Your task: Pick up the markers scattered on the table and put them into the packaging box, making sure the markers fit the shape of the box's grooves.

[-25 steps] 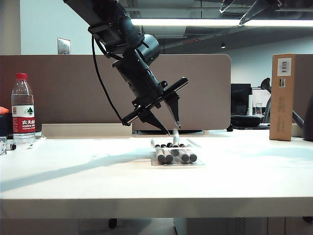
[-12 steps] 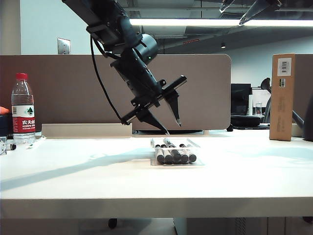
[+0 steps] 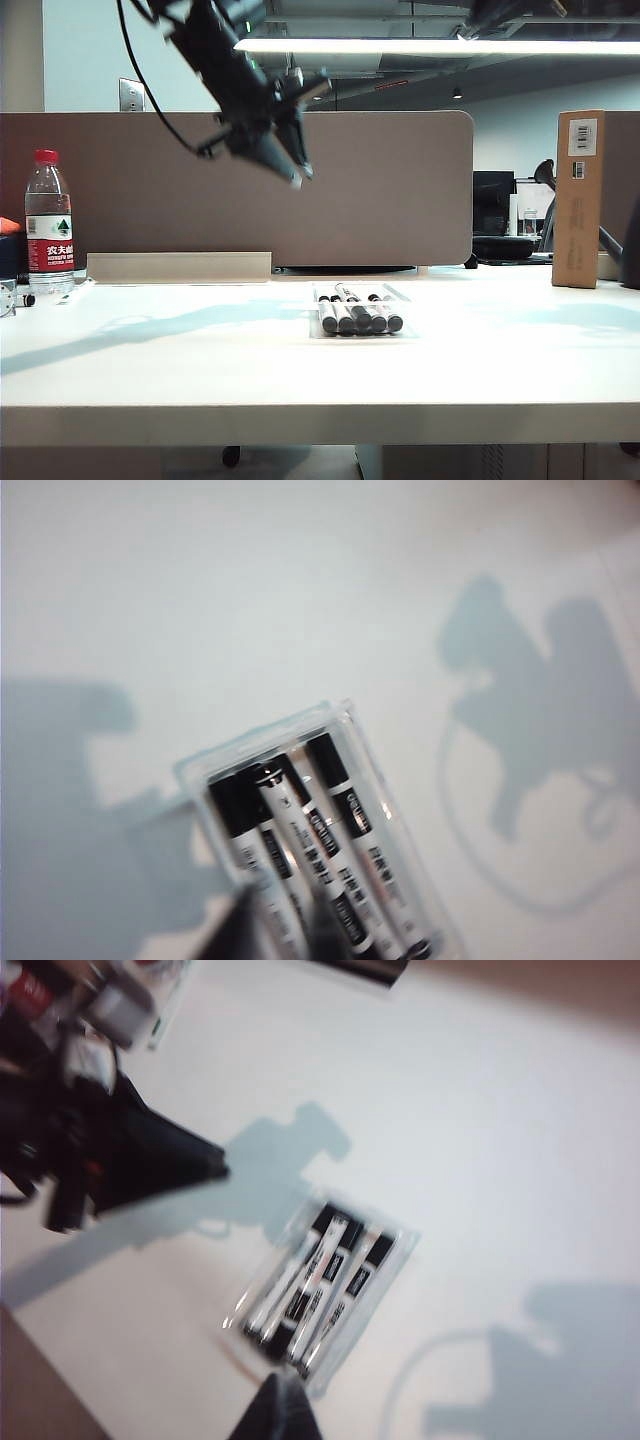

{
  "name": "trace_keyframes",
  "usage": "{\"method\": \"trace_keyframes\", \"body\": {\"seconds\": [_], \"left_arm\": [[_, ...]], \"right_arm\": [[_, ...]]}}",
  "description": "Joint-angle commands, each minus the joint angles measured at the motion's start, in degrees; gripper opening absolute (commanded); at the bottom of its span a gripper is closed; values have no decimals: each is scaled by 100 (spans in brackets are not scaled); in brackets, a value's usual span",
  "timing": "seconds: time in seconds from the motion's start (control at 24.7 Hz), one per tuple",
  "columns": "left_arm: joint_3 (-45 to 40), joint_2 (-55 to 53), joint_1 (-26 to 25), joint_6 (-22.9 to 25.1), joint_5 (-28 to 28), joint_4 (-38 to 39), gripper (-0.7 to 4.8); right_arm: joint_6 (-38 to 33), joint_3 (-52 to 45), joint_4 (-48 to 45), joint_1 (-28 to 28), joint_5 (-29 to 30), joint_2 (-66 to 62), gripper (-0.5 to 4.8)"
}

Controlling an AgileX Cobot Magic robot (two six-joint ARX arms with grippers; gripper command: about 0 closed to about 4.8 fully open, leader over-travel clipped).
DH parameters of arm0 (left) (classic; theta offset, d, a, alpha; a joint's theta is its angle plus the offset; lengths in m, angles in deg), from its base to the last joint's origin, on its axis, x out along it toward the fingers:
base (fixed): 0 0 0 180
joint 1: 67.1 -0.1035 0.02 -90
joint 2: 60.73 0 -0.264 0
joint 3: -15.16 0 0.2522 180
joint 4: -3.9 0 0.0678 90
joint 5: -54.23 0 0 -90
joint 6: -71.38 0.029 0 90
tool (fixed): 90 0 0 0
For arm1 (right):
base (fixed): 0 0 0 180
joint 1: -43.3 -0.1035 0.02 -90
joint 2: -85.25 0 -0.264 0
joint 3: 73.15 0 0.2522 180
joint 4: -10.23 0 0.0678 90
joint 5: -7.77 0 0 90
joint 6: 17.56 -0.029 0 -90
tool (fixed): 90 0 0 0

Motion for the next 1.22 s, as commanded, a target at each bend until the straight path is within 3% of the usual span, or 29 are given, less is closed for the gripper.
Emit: {"method": "trace_keyframes", "body": {"seconds": [0.04, 0.2, 0.41, 0.53, 0.69, 0.85, 1.05, 1.22], "left_arm": [[2, 339, 13, 879, 385, 356, -5], [2, 960, 15, 1821, -20, 793, -5], [2, 1290, 0, 2181, -4, 1292, -5], [2, 1532, -125, 2612, -4, 1891, -5], [2, 1665, -175, 2656, -31, 2306, -5], [-46, 2041, -243, 2640, -667, 2446, -5], [-645, 3211, -240, 2420, -699, 1923, -5], [-2037, 4605, -232, 1733, -715, 787, -5]], "right_arm": [[96, 9, 343, -87, 50, 48, -6], [63, 7, 358, -452, -87, 105, -6], [52, -66, 361, -719, -125, 144, -6], [42, -581, 369, -894, -96, 382, -6], [48, -1561, 365, -953, -50, 863, -6], [107, -2448, 260, -955, 83, 1523, -6], [103, -2973, -166, -955, 83, 2708, -6], [118, -3377, -669, -955, 39, 3707, -6]]}}
